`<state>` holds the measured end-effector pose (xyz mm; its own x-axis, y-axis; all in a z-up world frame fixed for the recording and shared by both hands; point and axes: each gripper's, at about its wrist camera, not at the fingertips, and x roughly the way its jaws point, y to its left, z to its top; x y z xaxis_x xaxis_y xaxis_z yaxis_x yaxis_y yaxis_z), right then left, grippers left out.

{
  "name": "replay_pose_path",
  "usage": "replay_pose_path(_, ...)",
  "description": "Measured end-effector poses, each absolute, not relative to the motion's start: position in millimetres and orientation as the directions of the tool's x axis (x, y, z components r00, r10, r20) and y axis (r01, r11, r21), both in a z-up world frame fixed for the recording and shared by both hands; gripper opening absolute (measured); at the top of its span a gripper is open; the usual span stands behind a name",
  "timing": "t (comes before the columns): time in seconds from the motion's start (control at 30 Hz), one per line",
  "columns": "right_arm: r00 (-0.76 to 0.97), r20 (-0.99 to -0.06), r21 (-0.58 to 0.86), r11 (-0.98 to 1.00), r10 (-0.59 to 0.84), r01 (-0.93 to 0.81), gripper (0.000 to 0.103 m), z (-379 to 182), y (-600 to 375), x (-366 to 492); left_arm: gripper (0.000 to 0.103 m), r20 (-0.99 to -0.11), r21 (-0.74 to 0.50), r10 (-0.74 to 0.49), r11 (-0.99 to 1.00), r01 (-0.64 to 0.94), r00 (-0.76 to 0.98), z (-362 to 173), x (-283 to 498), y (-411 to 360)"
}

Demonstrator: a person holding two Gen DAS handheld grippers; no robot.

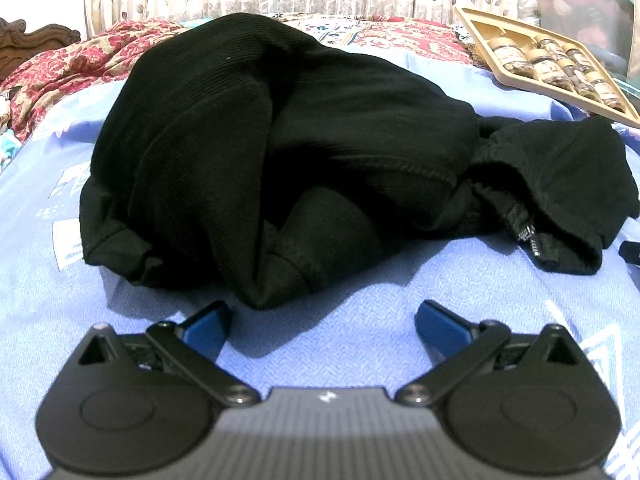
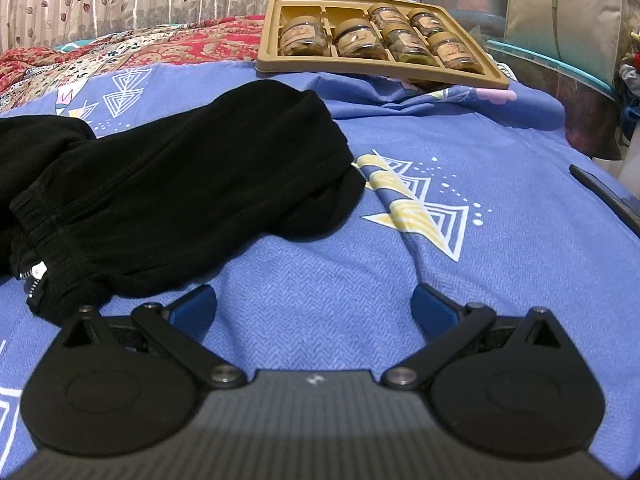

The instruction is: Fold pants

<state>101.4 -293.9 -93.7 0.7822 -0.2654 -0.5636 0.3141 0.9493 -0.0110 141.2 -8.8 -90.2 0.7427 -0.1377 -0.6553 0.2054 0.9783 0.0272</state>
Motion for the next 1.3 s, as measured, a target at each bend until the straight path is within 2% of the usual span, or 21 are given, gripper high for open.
replay_pose_path(0.43, 0.776, -0.567, -0.025, 0.947, -0.276, 0.319, 0.103, -96, -293, 107, 0.103, -0.655, 0.026, -0.139, 0.978, 0.206, 0.743, -89, 141, -7)
replay_pose_path(1.03, 0.797, -0.559, 0.079, 0.942, -0.229, 0.325, 0.103, -94, -278, 77, 0.103, -0.651, 0.038, -0.127, 0.979, 0.199, 0.748, -90, 141, -10)
replay_pose_path(1.13, 0.791, -0.565, 0.07, 0.942, -0.233, 0.327, 0.103, -97, -278, 82, 0.103, -0.656, 0.005, -0.131, 0.984, 0.178, 0.743, -89, 143, -8)
replay_pose_path(1.3, 0.793, -0.564, 0.075, 0.943, -0.228, 0.325, 0.103, -97, -280, 84, 0.103, -0.733, -0.008, -0.071, 0.995, 0.096, 0.676, -79, 142, -17)
